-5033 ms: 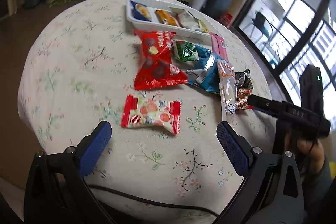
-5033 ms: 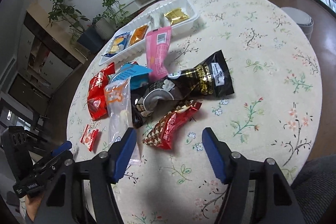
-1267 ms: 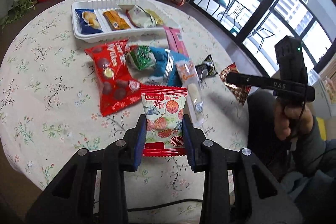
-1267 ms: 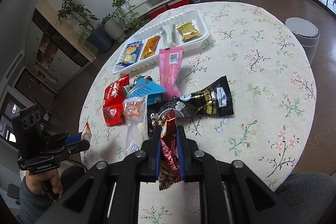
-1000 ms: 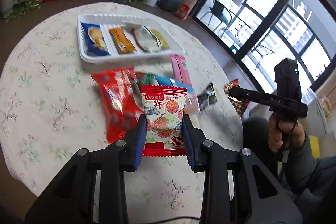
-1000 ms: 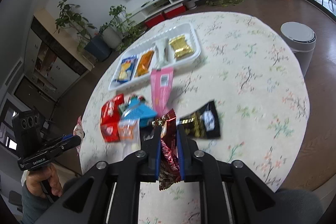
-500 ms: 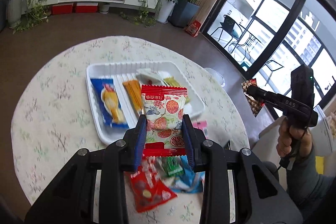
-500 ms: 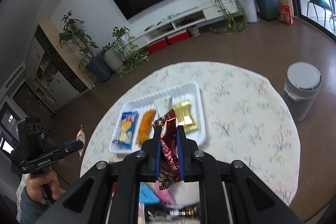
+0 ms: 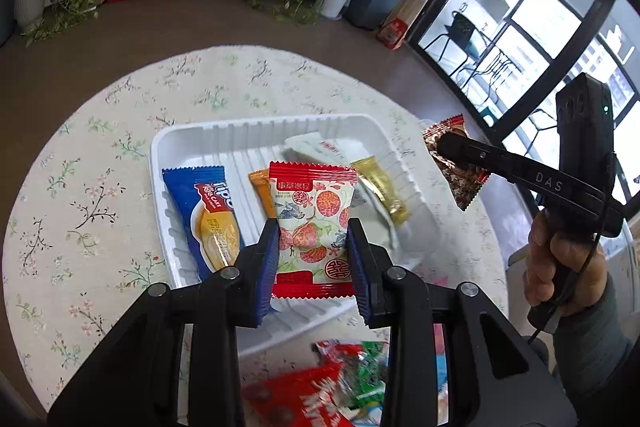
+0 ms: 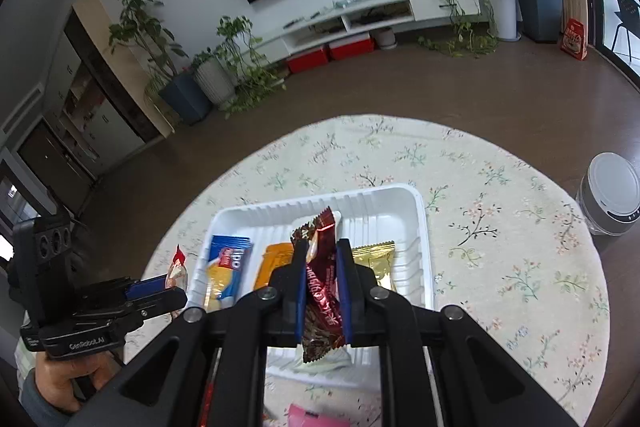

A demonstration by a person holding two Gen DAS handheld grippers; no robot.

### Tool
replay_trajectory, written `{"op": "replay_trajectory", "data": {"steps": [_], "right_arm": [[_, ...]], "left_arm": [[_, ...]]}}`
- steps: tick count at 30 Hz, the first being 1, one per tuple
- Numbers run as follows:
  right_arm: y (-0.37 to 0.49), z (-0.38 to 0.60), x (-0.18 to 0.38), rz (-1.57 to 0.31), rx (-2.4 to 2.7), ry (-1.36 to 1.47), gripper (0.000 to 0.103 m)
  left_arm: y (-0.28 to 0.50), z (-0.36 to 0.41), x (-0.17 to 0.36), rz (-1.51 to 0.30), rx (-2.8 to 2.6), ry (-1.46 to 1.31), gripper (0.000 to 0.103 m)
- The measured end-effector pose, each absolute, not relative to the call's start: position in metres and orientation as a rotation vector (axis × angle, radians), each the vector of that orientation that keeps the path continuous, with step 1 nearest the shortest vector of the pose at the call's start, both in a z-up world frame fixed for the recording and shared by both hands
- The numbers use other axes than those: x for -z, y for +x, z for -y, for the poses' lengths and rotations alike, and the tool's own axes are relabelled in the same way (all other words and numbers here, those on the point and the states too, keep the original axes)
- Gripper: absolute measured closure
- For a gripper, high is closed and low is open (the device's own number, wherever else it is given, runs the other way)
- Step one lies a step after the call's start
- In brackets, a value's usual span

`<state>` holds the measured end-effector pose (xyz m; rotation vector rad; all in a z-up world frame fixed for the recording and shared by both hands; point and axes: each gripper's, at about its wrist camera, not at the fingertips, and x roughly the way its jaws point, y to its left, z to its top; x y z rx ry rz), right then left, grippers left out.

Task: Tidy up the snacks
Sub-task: 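Carry both packets into the white tray and lower them among the others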

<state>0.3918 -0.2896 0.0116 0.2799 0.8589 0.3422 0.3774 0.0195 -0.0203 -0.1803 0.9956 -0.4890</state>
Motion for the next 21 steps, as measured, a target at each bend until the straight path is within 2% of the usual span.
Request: {"op": "replay_trajectory", "data": {"steps": [9, 21], "right_arm": [[0.423, 0.279, 0.035, -0.945, -0.316, 0.246, 0.088], [0.428, 0.273, 0.056, -0.985, -0.321, 0.233, 0.088]], "left_arm": [[0.405, -0.015, 0.060, -1.037, 0.456, -0.178, 0.072], [0.413, -0.007, 0.085, -1.068, 0.445, -0.168, 0.072]]}}
